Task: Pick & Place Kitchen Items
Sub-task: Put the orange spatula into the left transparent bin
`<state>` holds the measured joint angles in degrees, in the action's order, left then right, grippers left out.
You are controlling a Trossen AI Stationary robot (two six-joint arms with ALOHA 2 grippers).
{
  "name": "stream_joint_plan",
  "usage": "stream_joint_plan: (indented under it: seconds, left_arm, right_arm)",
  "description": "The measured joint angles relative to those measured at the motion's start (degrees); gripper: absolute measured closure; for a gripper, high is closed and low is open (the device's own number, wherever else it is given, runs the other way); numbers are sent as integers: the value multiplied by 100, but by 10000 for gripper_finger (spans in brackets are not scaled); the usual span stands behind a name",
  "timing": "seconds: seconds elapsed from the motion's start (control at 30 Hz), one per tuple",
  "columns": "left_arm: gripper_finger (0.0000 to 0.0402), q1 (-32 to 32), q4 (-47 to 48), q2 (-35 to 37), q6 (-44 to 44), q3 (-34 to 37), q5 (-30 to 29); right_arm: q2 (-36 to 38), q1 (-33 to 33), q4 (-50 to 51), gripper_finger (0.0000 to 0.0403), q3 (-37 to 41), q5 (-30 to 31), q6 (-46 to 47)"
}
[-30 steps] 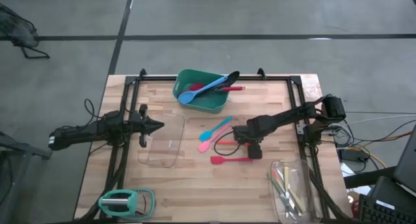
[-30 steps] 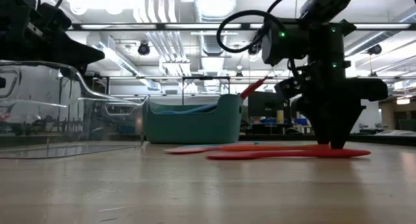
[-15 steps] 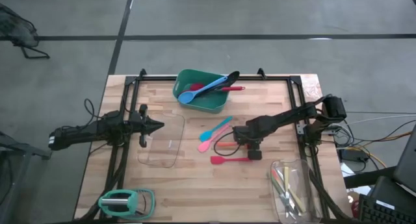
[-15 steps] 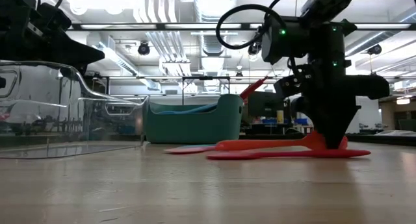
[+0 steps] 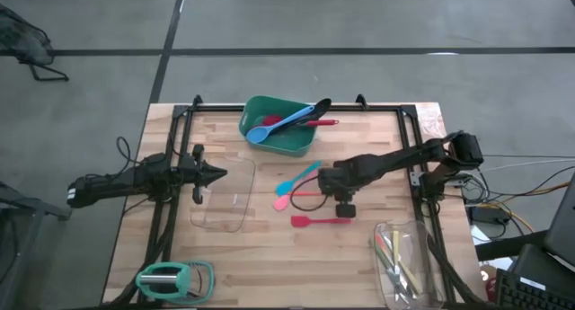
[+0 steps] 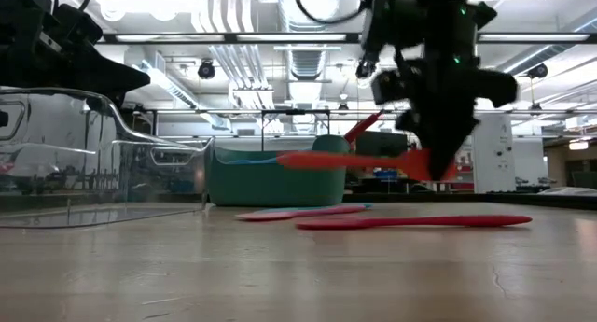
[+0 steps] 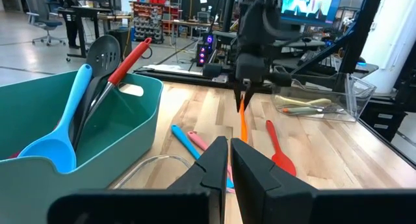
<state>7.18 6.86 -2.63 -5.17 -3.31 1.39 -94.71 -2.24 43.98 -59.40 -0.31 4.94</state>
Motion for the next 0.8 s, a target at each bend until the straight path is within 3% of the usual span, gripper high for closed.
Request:
stream_joint_plan:
  seconds: [0.17, 0.43, 0.63, 0.8]
  left_arm:
    - [376, 2, -1, -9, 0, 0, 0]
    - [376, 0, -1, -13, 0, 0, 0]
    - [376, 1, -1, -13, -1, 0, 0]
    - [376, 2, -1, -13, 0, 0, 0]
  right_arm:
    - [41, 7, -381, 381, -307, 188, -61]
    - [45, 97, -2189, 381, -327, 202, -494]
    - [45, 144, -3597, 381, -275, 113, -26]
    - [45, 137, -4176, 381, -238, 36, -233]
